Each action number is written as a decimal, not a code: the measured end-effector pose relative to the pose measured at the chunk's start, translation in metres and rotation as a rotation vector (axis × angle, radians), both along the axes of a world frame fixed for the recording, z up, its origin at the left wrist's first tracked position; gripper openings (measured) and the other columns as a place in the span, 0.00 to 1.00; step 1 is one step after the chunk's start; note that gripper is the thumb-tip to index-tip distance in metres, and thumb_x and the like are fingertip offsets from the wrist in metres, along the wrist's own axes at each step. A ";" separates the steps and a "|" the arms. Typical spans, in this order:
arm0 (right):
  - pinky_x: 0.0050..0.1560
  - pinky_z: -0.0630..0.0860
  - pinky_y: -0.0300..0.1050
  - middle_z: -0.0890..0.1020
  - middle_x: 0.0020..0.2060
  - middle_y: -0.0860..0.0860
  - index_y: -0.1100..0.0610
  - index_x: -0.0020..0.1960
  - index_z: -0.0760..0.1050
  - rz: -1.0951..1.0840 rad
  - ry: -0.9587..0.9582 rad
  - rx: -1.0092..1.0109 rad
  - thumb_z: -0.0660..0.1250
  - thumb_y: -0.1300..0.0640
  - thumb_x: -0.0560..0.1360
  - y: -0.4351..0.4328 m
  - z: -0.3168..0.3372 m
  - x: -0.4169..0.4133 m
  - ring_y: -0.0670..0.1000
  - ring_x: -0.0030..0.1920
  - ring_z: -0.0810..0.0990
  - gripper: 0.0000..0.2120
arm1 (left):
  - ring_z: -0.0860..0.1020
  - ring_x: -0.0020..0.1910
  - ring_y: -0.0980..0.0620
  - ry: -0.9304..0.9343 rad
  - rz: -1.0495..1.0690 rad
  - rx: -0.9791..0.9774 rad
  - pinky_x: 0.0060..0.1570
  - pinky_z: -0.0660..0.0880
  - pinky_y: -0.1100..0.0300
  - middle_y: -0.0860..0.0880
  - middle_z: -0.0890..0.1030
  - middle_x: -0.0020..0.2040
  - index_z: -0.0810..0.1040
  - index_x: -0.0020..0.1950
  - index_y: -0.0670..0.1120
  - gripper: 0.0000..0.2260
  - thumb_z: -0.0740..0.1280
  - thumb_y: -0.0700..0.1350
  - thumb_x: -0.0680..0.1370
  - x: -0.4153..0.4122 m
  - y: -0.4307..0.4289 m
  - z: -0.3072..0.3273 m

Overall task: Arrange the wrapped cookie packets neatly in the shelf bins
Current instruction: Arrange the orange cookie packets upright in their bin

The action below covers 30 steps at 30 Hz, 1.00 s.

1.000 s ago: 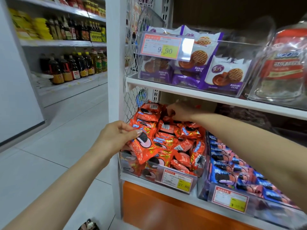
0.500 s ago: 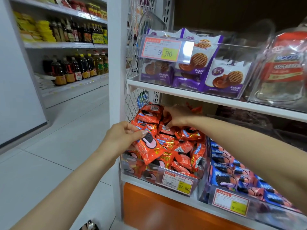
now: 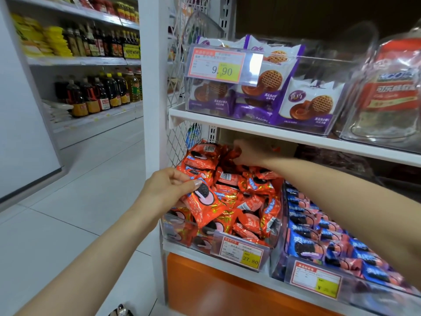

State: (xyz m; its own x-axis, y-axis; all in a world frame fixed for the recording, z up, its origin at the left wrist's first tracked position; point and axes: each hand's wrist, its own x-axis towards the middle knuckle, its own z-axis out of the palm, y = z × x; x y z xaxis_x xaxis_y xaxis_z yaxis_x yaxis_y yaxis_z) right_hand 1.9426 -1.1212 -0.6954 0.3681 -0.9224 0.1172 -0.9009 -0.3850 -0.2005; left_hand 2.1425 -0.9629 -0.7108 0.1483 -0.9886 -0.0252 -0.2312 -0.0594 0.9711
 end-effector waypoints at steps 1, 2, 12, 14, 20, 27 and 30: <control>0.24 0.64 0.31 0.76 0.38 0.49 0.56 0.54 0.72 -0.005 -0.049 0.037 0.67 0.62 0.74 -0.001 0.000 -0.002 0.46 0.33 0.72 0.10 | 0.79 0.35 0.52 0.000 -0.001 0.000 0.27 0.74 0.68 0.43 0.82 0.43 0.76 0.44 0.43 0.09 0.73 0.46 0.72 0.000 0.000 0.000; 0.26 0.65 0.31 0.77 0.40 0.50 0.57 0.52 0.73 0.000 -0.057 0.051 0.68 0.62 0.74 -0.002 -0.001 -0.003 0.47 0.34 0.72 0.08 | 0.79 0.35 0.52 -0.001 -0.002 -0.001 0.28 0.74 0.67 0.42 0.82 0.43 0.75 0.44 0.43 0.09 0.73 0.46 0.71 0.001 0.000 -0.001; 0.47 0.68 0.41 0.76 0.41 0.52 0.58 0.49 0.73 -0.058 -0.484 0.096 0.69 0.63 0.73 -0.012 -0.001 0.000 0.52 0.47 0.74 0.07 | 0.79 0.33 0.52 -0.010 -0.014 -0.017 0.28 0.76 0.67 0.41 0.82 0.43 0.75 0.42 0.44 0.08 0.73 0.45 0.72 -0.004 0.002 0.002; 0.52 0.67 0.39 0.77 0.52 0.55 0.60 0.60 0.72 -0.123 -0.525 0.105 0.69 0.58 0.74 -0.006 0.006 -0.002 0.54 0.56 0.75 0.16 | 0.79 0.33 0.51 -0.006 -0.008 -0.017 0.29 0.76 0.66 0.41 0.82 0.43 0.75 0.41 0.44 0.08 0.73 0.45 0.72 -0.003 0.001 0.001; 0.66 0.60 0.39 0.70 0.69 0.52 0.56 0.72 0.63 -0.110 -0.675 0.046 0.69 0.47 0.73 0.016 0.010 -0.016 0.53 0.69 0.67 0.31 | 0.77 0.32 0.52 0.011 0.002 -0.015 0.26 0.74 0.69 0.43 0.80 0.41 0.76 0.42 0.43 0.08 0.73 0.44 0.72 -0.003 -0.002 -0.001; 0.62 0.71 0.46 0.80 0.58 0.49 0.53 0.62 0.76 -0.082 -0.882 0.407 0.76 0.37 0.58 0.069 0.011 -0.036 0.49 0.58 0.77 0.38 | 0.77 0.31 0.54 0.100 0.049 -0.024 0.44 0.79 0.52 0.48 0.78 0.38 0.74 0.41 0.45 0.07 0.72 0.41 0.73 -0.015 -0.005 -0.006; 0.38 0.68 0.36 0.77 0.38 0.53 0.58 0.52 0.76 0.130 -0.787 0.487 0.76 0.53 0.64 0.097 0.014 -0.048 0.46 0.35 0.71 0.20 | 0.79 0.43 0.48 0.080 0.051 -0.029 0.50 0.79 0.49 0.46 0.78 0.44 0.74 0.44 0.44 0.06 0.71 0.40 0.73 -0.019 -0.006 -0.007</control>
